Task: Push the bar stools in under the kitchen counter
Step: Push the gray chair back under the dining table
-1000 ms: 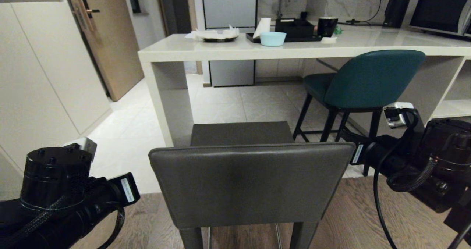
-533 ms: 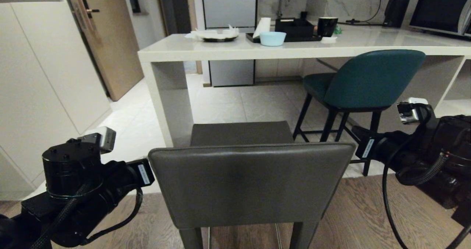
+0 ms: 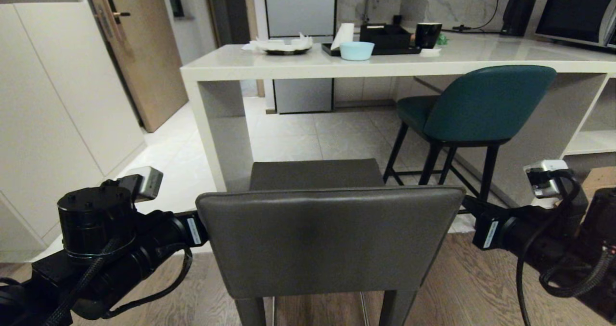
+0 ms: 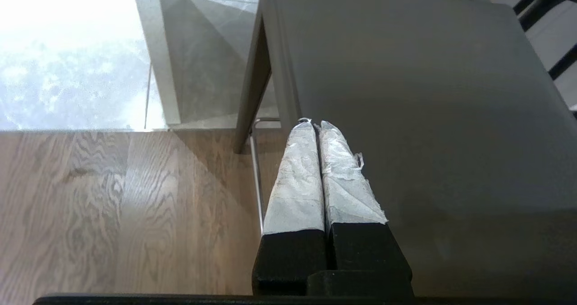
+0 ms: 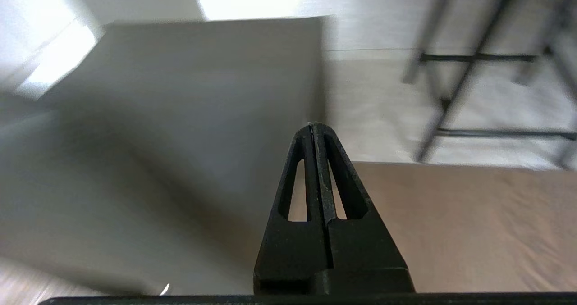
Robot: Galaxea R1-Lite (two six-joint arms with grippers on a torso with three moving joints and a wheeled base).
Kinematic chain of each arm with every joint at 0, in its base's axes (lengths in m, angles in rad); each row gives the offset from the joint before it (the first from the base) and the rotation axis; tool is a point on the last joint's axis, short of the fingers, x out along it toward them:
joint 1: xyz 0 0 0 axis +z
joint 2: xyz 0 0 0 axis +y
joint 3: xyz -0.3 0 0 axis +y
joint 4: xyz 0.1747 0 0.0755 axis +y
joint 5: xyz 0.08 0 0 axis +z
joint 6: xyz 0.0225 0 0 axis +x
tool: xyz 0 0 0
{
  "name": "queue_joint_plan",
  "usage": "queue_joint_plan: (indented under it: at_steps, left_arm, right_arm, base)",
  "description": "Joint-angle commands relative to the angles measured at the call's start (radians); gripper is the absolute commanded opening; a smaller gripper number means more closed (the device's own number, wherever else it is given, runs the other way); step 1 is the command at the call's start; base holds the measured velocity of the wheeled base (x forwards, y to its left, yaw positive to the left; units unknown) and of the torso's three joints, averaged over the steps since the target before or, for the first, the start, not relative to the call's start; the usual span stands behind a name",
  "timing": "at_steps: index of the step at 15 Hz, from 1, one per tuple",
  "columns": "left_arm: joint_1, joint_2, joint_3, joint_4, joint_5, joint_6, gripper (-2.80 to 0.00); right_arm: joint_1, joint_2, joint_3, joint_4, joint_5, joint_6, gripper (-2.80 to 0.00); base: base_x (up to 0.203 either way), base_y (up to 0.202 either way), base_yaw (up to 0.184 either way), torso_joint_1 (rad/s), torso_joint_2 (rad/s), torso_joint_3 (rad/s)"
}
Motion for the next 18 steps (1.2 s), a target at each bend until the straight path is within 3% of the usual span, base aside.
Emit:
queue_joint_plan:
  at_steps: [1, 8, 14, 18]
  left_arm:
    - [-0.008, -0.003, -0.007, -0.007, -0.001, -0.002, -2.80]
    - [-0.071, 0.030, -0.019, -0.006, -0.013, 0.001, -2.80]
    - [-0.083, 0.046, -0.016, -0.006, -0.013, 0.001, -2.80]
    - [-0.098, 0.063, -0.024, -0.004, -0.013, 0.001, -2.80]
  right_arm:
    - [0.082, 0.023, -0.003, -0.009, -0.024, 0.001, -2.80]
    - [0.117, 0.303, -0.133, -0.121, -0.072, 0.009, -2.80]
    - [0.111, 0.368, -0.193, -0.145, -0.072, 0.009, -2.80]
    - [0.041, 0.410, -0.205, -0.148, -0.049, 0.005, -2.80]
  base:
    - [0.000, 0.000, 0.000, 0.000, 0.00, 0.000]
    - [0.000, 0.000, 0.000, 0.000, 0.00, 0.000]
    - [0.000, 0.000, 0.000, 0.000, 0.00, 0.000]
    - [0.000, 0.000, 0.000, 0.000, 0.00, 0.000]
